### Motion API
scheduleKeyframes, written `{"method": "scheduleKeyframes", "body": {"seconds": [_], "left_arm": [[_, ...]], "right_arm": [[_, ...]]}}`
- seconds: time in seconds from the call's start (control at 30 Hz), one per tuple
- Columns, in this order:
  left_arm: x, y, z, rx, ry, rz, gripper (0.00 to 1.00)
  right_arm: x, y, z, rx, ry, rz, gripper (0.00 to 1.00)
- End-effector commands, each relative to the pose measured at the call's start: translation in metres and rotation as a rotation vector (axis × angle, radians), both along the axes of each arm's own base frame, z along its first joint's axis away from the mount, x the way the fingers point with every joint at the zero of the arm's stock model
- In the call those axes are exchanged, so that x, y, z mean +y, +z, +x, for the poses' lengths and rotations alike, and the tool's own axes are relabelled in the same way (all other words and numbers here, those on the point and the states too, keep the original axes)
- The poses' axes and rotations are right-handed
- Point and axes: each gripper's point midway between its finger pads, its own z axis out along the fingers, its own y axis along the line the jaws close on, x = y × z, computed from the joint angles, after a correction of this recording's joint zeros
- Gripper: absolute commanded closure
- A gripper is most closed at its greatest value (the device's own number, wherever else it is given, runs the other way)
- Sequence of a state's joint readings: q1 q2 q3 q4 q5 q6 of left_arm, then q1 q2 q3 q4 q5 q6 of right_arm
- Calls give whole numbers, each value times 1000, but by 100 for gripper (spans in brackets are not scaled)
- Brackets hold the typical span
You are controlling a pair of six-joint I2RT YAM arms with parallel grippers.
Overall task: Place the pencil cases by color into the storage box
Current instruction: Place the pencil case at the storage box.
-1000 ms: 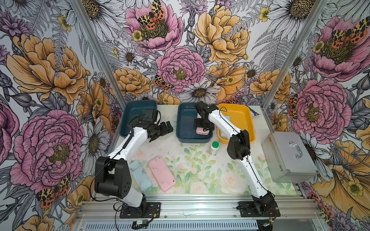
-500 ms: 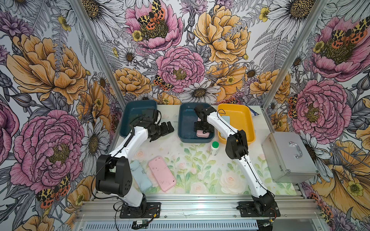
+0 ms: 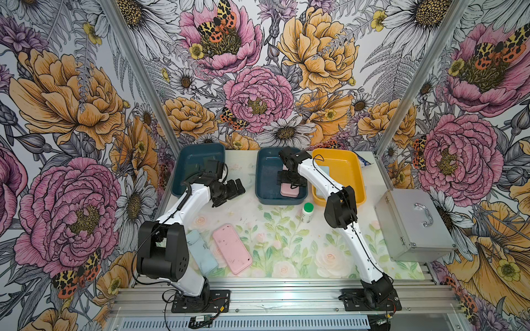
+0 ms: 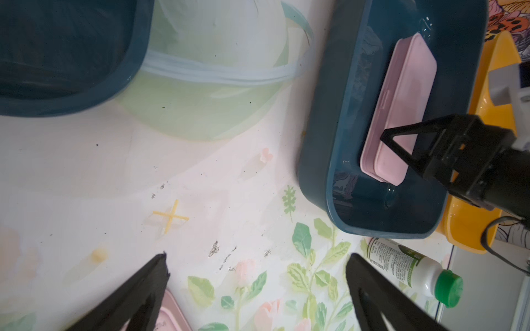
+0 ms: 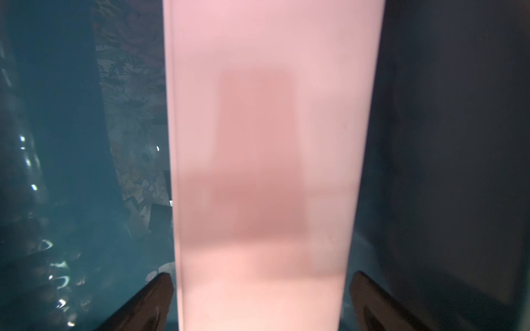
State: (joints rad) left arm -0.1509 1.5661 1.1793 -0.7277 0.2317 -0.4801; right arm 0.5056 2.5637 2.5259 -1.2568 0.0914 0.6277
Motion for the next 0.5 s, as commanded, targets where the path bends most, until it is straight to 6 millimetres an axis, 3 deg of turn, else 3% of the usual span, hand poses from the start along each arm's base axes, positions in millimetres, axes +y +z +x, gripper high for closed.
{"method": "scheduleKeyframes", "body": {"seconds": [0.0,0.23,0.47], "left_arm": [[7,-3,-4,0,37,12,1],[25,-12,-33,58,151,74,1],[28,-17,-77,93,238,122,1]], "right_arm": [[10,71,0,-150,66,19,0],[30,124,-43,-237,231,-22,1],[46,134,-120,-259,416,-110,0]]}}
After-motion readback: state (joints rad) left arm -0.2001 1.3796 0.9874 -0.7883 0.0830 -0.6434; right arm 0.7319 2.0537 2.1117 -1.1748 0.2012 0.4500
